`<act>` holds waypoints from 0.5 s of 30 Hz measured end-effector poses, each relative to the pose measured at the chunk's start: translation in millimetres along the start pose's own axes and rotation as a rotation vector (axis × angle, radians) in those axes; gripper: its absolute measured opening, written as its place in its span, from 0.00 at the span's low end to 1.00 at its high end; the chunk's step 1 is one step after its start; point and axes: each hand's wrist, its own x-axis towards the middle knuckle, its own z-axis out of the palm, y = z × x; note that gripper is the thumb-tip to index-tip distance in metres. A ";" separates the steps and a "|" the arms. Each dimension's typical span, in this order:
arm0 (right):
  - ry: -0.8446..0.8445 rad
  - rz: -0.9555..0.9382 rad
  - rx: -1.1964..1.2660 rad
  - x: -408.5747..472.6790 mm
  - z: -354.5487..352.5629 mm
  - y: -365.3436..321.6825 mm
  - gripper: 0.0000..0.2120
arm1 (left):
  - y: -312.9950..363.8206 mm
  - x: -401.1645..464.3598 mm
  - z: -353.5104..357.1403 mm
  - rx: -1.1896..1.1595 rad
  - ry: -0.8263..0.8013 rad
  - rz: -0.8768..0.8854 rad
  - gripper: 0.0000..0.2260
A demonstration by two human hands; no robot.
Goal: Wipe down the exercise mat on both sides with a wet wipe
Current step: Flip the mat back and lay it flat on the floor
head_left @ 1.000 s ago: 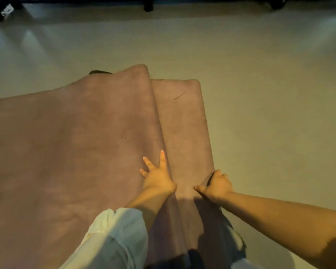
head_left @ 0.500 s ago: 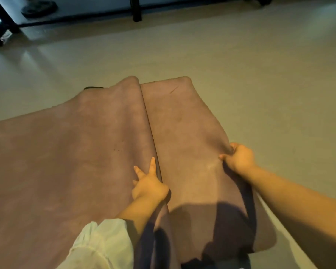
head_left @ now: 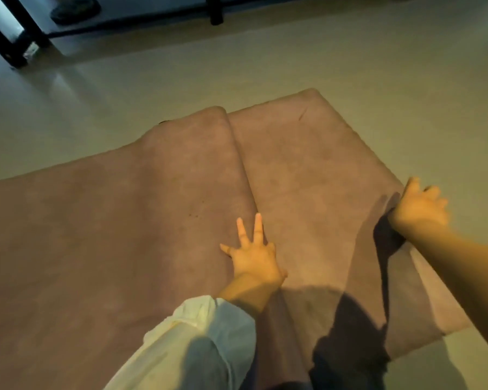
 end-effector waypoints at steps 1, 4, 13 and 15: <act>-0.071 -0.006 -0.036 -8.0 9.6 -3.2 0.28 | -0.9 4.0 -4.5 -0.029 -0.002 -0.035 0.27; -0.243 -0.131 -0.090 -40.9 36.5 -23.8 0.30 | -7.3 7.6 -14.9 -0.238 0.001 -0.146 0.28; -0.406 -0.725 -0.124 -142.3 75.3 -88.6 0.32 | -110.3 -34.3 -19.2 -0.492 0.273 -0.287 0.28; -0.449 -0.831 -0.165 -156.3 78.6 -95.4 0.34 | -132.2 -44.8 -13.9 -0.409 0.301 -0.340 0.30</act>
